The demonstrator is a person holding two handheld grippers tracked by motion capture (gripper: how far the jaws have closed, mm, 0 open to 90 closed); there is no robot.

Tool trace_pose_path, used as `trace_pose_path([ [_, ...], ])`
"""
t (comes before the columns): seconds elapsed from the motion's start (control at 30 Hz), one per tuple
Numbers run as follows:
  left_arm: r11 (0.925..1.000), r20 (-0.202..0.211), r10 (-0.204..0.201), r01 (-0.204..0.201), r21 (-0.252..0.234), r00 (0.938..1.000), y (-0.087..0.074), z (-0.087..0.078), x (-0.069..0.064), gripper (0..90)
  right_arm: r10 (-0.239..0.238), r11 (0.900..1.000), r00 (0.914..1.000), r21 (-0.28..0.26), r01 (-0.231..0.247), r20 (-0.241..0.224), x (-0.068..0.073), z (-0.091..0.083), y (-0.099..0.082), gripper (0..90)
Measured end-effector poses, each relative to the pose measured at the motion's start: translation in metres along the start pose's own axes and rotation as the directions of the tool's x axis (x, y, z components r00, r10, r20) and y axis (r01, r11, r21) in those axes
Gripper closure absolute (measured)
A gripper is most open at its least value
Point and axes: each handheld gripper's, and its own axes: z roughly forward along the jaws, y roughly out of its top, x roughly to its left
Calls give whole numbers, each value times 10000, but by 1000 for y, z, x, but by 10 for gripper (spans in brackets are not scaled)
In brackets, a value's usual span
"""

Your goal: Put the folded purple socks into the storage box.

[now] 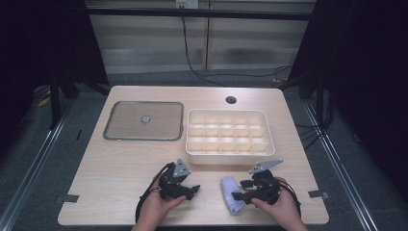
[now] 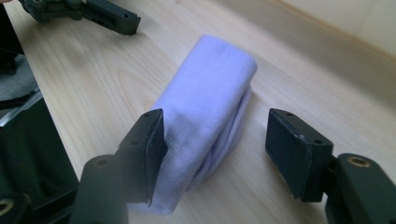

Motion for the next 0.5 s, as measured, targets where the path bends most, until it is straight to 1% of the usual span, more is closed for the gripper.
trace_pose_path([
  [0.03,10000,-8,1,-1,-10,10000,0,0,0,259,86,10000,9998,5,-86,-162,-2,1,-1,415],
  [0.07,10000,-12,8,-8,-14,10000,0,0,0,259,196,9998,9996,20,-196,-226,-3,2,-2,430],
  [0.1,10000,-8,29,-29,-7,10000,0,0,0,259,395,9992,9988,115,-392,-291,-3,2,-2,451],
  [0.17,10000,18,41,-41,36,10000,0,0,1,259,685,9974,9959,252,-671,-585,-3,4,-1,518],
  [0.3,10000,48,53,-53,-13,10000,0,0,1,259,1192,9919,9905,524,-1157,-691,-2,6,0,550],
  [0.33,10000,46,47,-47,-19,10000,0,0,1,259,1282,9909,9890,512,-1246,-745,-3,6,0,566],
  [0.43,10000,69,55,-55,-7,10000,0,0,1,259,1571,9860,9841,697,-1515,-833,-3,7,1,608],
  [0.5,10000,67,69,-69,-15,10000,0,0,1,259,1817,9809,9793,862,-1741,-891,-3,7,2,643],
])
